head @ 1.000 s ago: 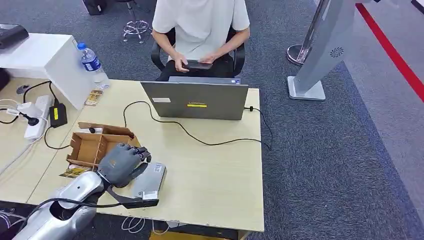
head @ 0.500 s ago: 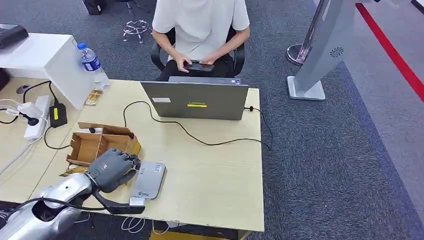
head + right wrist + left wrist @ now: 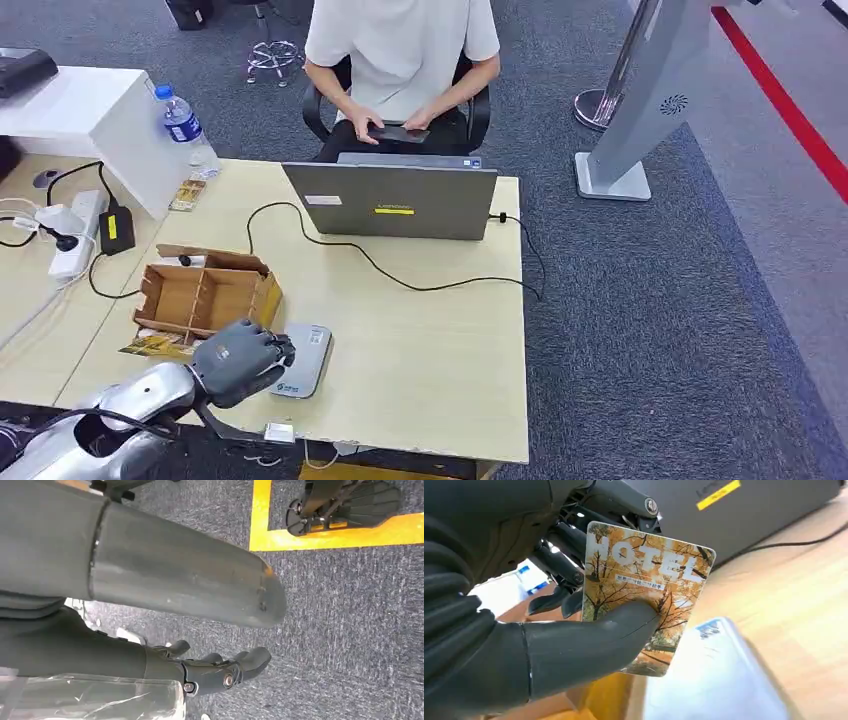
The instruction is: Pass the card to the sensor for recognition and then transmit it.
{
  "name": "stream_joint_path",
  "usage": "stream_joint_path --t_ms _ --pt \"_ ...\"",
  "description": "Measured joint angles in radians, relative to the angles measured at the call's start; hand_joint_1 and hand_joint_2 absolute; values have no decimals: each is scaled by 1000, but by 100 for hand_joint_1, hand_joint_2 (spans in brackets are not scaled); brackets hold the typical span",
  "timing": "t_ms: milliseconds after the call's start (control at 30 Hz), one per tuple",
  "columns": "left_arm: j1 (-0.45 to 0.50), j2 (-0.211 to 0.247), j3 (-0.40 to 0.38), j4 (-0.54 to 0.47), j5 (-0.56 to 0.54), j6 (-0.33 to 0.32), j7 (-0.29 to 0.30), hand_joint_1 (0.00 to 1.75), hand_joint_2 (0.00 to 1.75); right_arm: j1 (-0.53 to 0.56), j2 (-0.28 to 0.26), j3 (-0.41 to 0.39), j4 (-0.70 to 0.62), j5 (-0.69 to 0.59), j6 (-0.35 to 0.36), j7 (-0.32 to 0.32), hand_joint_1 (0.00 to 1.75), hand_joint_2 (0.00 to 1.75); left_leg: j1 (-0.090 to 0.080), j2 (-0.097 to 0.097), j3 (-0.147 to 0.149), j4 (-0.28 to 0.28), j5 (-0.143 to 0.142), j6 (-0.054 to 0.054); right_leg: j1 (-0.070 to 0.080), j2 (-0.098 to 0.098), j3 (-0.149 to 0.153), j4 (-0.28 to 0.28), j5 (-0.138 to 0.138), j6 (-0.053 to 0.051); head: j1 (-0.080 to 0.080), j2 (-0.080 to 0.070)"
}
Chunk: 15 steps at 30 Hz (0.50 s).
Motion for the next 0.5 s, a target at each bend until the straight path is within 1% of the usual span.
stream_joint_path --t_ms 267,400,500 --pt "-13 -22 -48 38 -8 -2 5 166 175 -6 7 0 0 18 1 7 0 0 0 0 0 0 0 0 0 0 0 0 0 0 0 0" --pt "-20 -32 -60 72 -4 -1 41 166 175 -9 11 0 0 34 4 12 0 0 0 0 0 0 0 0 0 0 0 0 0 0 0 0" --pt "-20 -40 -67 97 -3 -1 52 166 175 -11 13 0 0 40 4 13 0 0 0 0 0 0 0 0 0 0 0 0 0 0 0 0"
